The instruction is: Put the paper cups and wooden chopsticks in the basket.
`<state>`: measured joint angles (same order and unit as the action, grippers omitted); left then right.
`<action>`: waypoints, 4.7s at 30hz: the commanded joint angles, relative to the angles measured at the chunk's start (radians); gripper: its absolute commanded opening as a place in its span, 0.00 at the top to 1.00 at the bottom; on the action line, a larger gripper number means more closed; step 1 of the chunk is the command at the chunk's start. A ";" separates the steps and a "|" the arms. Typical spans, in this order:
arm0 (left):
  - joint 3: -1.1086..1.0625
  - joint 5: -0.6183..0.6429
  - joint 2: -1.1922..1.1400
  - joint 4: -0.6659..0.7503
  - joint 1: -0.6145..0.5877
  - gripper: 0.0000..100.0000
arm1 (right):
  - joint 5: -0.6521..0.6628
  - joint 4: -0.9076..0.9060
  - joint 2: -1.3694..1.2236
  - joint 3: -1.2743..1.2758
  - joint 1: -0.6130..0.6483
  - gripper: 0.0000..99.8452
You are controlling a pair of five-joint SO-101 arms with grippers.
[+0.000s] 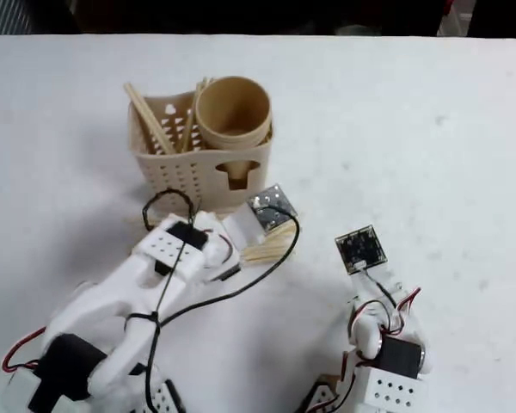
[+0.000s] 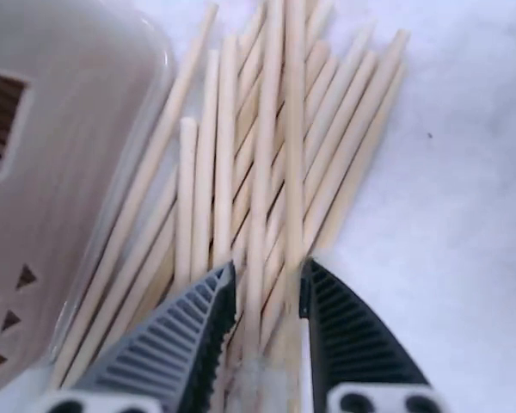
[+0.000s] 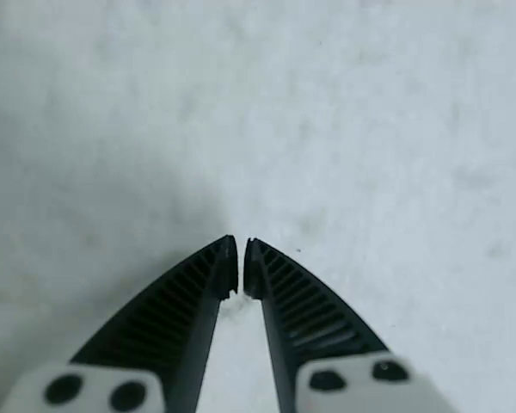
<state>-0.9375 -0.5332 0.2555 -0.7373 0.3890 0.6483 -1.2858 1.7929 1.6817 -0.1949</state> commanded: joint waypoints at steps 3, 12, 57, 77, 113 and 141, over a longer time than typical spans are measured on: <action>0.107 0.012 -0.125 0.012 -0.010 0.86 | 0.008 -0.002 0.010 0.009 0.013 0.97; 0.166 0.006 -0.179 -0.049 -0.002 0.89 | 0.008 -0.002 0.010 0.009 0.013 0.97; -0.064 0.014 0.490 -0.190 -0.004 0.98 | 0.008 -0.002 0.010 0.009 0.013 0.97; -0.071 0.152 0.806 -0.068 0.022 0.98 | 0.008 -0.002 0.010 0.009 0.013 0.97; 0.568 0.479 0.226 0.370 -0.278 0.98 | 0.008 -0.002 0.010 0.009 0.013 0.97; 0.095 0.482 0.579 0.470 -0.283 0.89 | 0.008 -0.002 0.010 0.009 0.013 0.97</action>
<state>-0.8884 -0.0652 0.7695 -0.2186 0.1158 0.6483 -1.2858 1.7929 1.6817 -0.1949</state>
